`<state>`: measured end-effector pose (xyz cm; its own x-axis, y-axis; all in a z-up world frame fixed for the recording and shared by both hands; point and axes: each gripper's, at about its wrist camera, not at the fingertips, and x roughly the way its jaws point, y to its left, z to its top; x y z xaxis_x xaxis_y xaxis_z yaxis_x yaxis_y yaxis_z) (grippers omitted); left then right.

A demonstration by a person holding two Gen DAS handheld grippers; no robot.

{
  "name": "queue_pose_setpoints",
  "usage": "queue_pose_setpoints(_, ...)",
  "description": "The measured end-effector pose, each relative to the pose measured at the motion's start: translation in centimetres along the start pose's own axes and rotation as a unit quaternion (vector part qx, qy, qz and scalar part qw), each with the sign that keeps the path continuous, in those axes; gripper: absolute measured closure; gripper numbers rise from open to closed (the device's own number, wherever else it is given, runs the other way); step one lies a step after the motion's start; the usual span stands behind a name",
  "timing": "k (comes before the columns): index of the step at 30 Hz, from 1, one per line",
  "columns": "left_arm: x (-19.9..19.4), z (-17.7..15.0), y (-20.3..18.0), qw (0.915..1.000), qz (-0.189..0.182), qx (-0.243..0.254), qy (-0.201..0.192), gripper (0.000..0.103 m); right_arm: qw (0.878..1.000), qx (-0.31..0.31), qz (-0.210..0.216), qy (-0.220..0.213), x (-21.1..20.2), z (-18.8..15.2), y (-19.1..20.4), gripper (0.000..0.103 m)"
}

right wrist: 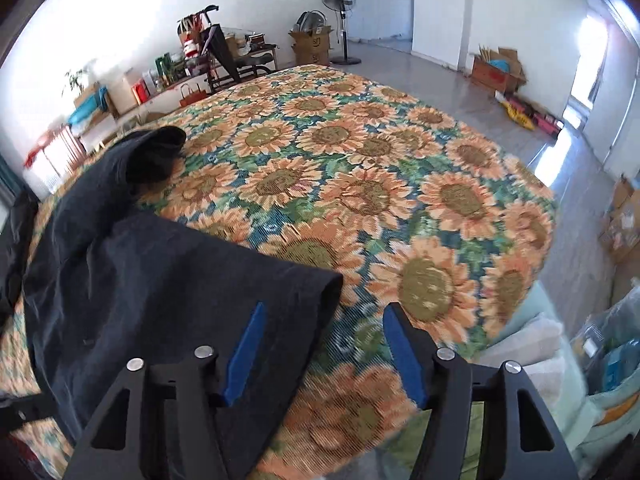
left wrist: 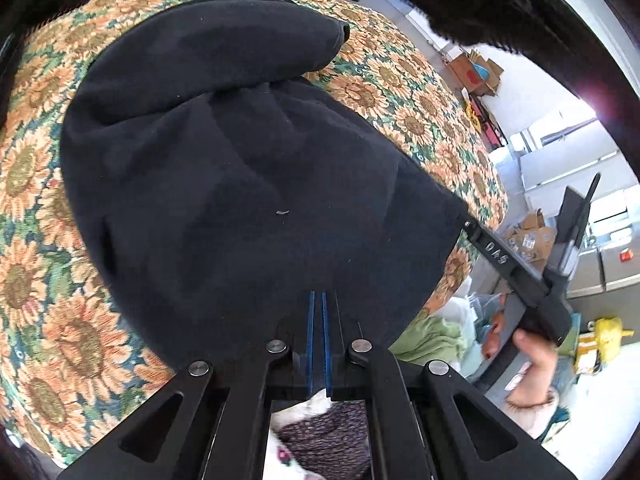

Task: Fold clothes

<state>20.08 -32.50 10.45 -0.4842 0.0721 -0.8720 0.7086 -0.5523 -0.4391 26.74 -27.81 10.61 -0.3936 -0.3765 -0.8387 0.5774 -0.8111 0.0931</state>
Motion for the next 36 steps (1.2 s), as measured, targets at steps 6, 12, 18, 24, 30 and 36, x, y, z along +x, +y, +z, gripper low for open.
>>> queue_pose_setpoints(6, 0.6, 2.5, -0.2, 0.9977, -0.034, -0.058, 0.0, 0.019, 0.998, -0.038, 0.05, -0.019, -1.9, -1.5, 1.7, 0.099)
queue_pose_setpoints(12, 1.6, 5.9, -2.1, 0.9956, -0.034, -0.087, -0.006, 0.019, 0.976, -0.143, 0.159, -0.04, -7.7, -5.8, 7.0, 0.099)
queue_pose_setpoints(18, 4.8, 6.0, -3.5, 0.9979, 0.018, -0.023, 0.058, 0.078, 0.954, -0.198, 0.222, -0.037, -10.5, -10.0, 10.7, 0.099)
queue_pose_setpoints(24, 3.7, 5.1, -0.8, 0.9993, 0.023, -0.008, 0.03, 0.101, 0.976, -0.15, 0.142, -0.07, -10.7, -7.7, 7.0, 0.042)
queue_pose_setpoints(30, -2.4, 5.3, 4.3, 0.9981, 0.03, -0.038, -0.039, 0.101, 0.988, -0.124, 0.039, -0.081, -7.9, -2.9, 2.9, 0.033)
queue_pose_setpoints(36, -8.4, 2.6, 11.9, 0.9886, 0.093, -0.086, -0.081, 0.101, 0.985, -0.173, 0.004, -0.017, -0.7, -0.4, 4.7, 0.031)
